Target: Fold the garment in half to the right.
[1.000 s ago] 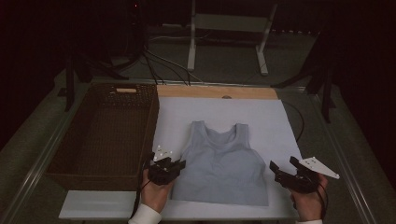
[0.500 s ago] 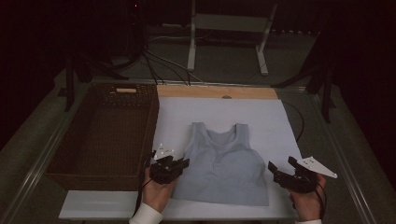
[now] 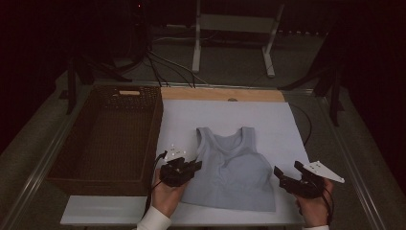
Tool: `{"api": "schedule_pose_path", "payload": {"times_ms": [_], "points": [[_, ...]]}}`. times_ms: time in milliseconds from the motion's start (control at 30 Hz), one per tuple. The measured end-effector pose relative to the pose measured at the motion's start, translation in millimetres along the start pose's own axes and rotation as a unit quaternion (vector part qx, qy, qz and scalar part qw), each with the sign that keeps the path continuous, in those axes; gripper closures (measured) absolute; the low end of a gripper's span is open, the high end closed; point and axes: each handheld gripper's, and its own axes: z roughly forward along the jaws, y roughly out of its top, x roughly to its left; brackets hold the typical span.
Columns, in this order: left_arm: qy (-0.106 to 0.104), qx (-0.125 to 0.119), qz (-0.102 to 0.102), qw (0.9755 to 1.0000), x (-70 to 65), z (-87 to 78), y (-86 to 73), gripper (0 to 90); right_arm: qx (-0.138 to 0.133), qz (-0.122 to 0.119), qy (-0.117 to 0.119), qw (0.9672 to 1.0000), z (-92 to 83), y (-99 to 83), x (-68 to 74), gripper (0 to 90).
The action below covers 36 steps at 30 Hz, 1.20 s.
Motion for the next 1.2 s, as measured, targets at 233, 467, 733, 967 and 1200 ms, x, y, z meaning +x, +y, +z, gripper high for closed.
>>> {"api": "schedule_pose_path", "payload": {"times_ms": [233,467,733,967,1200], "points": [[-0.015,-0.002,0.007,0.9999,-9.4,6.3,7.7,84.0,-0.001,0.002,0.003,1.0000,0.3,-0.3,0.0,14.1],[-0.028,-0.005,0.012,0.9995,-16.6,12.5,13.6,84.0,0.001,-0.004,0.006,1.0000,1.1,-0.8,0.6,13.8],[-0.041,-0.004,0.016,0.9990,-23.3,21.3,18.2,84.0,-0.001,-0.004,0.008,1.0000,1.4,-1.0,0.6,13.2],[-0.049,-0.004,0.022,0.9985,-29.3,27.0,21.5,84.0,-0.001,-0.004,0.009,1.0000,1.6,-1.2,0.5,13.1],[-0.057,-0.009,0.028,0.9980,-34.1,29.9,24.8,84.0,-0.001,-0.004,0.009,1.0000,1.8,-1.3,0.4,12.9]]}}
